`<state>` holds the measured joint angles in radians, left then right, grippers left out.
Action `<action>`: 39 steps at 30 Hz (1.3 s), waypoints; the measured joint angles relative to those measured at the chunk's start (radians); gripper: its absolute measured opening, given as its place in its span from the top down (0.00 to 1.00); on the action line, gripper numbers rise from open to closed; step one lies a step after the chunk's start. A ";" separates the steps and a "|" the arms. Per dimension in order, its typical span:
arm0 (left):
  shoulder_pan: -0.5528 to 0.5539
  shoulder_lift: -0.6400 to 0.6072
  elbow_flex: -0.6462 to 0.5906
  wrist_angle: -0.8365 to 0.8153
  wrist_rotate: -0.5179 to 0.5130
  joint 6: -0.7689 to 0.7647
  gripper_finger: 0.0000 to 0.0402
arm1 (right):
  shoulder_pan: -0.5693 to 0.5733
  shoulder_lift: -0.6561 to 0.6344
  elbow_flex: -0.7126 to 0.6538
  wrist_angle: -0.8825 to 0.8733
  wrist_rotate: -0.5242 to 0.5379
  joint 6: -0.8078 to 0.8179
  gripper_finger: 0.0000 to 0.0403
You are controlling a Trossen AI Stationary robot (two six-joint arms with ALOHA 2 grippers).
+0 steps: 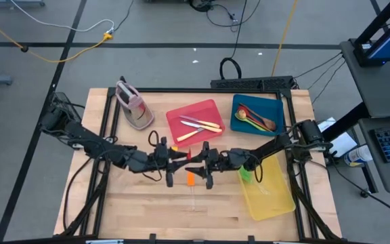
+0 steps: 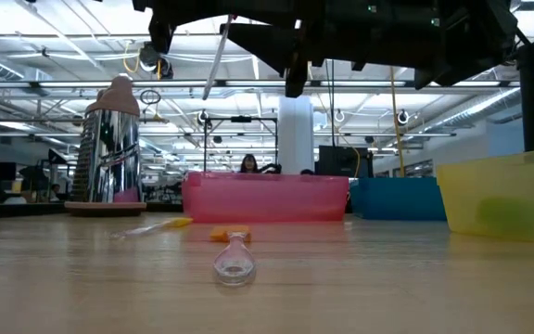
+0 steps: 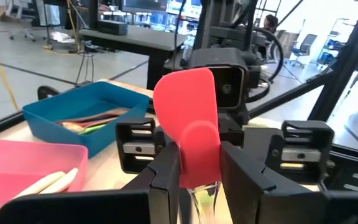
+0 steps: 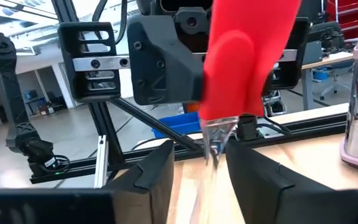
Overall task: Pick & Place Kitchen Items
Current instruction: Put the red spatula into the yellow bin
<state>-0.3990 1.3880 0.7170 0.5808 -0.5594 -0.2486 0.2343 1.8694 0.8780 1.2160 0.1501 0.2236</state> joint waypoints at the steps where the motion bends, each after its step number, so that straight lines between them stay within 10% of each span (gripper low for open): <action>1: 0.002 0.000 0.000 0.000 0.000 0.000 0.78 | -0.001 0.000 0.000 0.000 0.002 -0.001 0.67; 12: 0.007 -0.001 0.001 0.002 -0.007 -0.002 0.78 | -0.024 0.000 -0.001 -0.003 0.002 -0.008 0.97; 39: 0.005 0.000 0.001 -0.057 0.050 0.013 0.78 | -0.027 0.000 -0.001 -0.114 -0.148 0.069 0.99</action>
<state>-0.3939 1.3876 0.7181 0.5236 -0.5094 -0.2356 0.2072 1.8694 0.8772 1.1019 0.0020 0.2924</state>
